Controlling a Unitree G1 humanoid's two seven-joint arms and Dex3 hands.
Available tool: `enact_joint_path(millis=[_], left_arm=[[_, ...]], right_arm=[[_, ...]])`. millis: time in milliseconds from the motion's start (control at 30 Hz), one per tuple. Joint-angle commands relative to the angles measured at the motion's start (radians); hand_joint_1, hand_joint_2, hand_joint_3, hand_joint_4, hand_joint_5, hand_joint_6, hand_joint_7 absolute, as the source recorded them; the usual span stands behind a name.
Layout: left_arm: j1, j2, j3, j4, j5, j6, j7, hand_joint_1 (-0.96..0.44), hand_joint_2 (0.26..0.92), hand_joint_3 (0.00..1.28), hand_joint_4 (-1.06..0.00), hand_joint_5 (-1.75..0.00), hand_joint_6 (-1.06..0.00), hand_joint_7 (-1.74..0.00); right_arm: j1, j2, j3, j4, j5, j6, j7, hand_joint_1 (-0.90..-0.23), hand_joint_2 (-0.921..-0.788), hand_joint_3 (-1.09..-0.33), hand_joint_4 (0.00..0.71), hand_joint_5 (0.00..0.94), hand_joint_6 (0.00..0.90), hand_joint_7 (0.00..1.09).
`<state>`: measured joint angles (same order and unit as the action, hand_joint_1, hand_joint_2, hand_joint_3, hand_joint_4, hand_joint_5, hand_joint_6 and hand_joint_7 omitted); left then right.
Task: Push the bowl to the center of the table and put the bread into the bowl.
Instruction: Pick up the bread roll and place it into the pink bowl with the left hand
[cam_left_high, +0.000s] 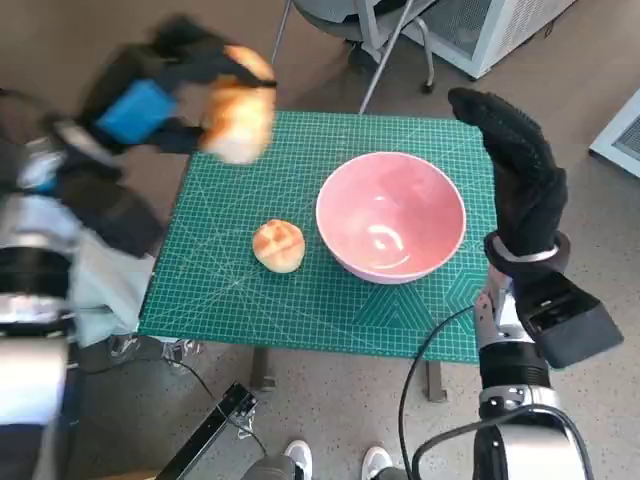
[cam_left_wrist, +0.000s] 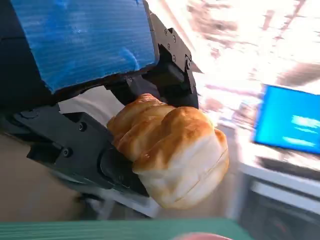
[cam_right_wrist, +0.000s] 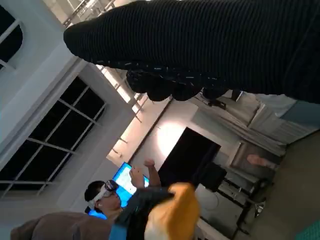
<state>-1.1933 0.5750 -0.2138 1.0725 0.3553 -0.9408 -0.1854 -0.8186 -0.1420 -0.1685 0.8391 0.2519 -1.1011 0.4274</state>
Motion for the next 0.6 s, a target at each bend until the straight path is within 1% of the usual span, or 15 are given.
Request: enact_joint_path(millis=[33,133,300,400,533,567,600], left_arm=[[-0.062,-0.082,-0.05,0.007,0.062,0.026,0.016,0.0,0.902,0.0,-0.73,-1.05,-0.81,-1.05],[-0.079,-0.128,-0.081,0.047,0.11,0.049,0.053,0.0,0.901,0.0,-0.73,-1.04,-0.81,-1.05],[-0.096,-0.204,-0.154,0.114,0.214,0.096,0.17,0.0,0.915,0.01,-0.69,-1.08,-0.78,-1.08],[-0.099,-0.242,-0.191,0.145,0.26,0.122,0.22,0.0,0.919,0.01,-0.67,-1.11,-0.77,-1.09],[-0.094,-0.29,-0.218,0.182,0.28,0.153,0.221,0.0,0.92,0.03,-0.65,-1.17,-0.75,-1.08],[-0.092,-0.301,-0.223,0.189,0.283,0.162,0.216,0.0,0.912,0.03,-0.67,-1.17,-0.76,-1.05],[-0.09,-0.308,-0.227,0.195,0.285,0.168,0.212,0.0,0.915,0.04,-0.65,-1.2,-0.75,-1.05]], right_arm=[[0.014,0.006,-0.001,0.016,-0.008,-0.003,-0.006,-0.544,-0.921,-0.642,0.348,0.004,0.057,0.83],[0.018,0.008,0.0,0.014,-0.012,-0.005,-0.009,-0.537,-0.921,-0.643,0.348,0.004,0.056,0.83],[0.03,0.009,0.002,0.004,-0.018,-0.01,-0.012,-0.525,-0.921,-0.65,0.348,0.003,0.053,0.83],[0.036,0.008,0.003,-0.003,-0.022,-0.011,-0.015,-0.523,-0.921,-0.657,0.349,0.003,0.049,0.83],[0.046,0.003,0.004,-0.015,-0.016,-0.005,-0.011,-0.527,-0.921,-0.664,0.349,0.003,0.044,0.82],[0.05,0.002,0.004,-0.02,-0.016,-0.004,-0.012,-0.529,-0.921,-0.664,0.348,0.002,0.041,0.82],[0.053,0.001,0.004,-0.025,-0.017,-0.004,-0.012,-0.531,-0.921,-0.664,0.347,0.002,0.04,0.82]])
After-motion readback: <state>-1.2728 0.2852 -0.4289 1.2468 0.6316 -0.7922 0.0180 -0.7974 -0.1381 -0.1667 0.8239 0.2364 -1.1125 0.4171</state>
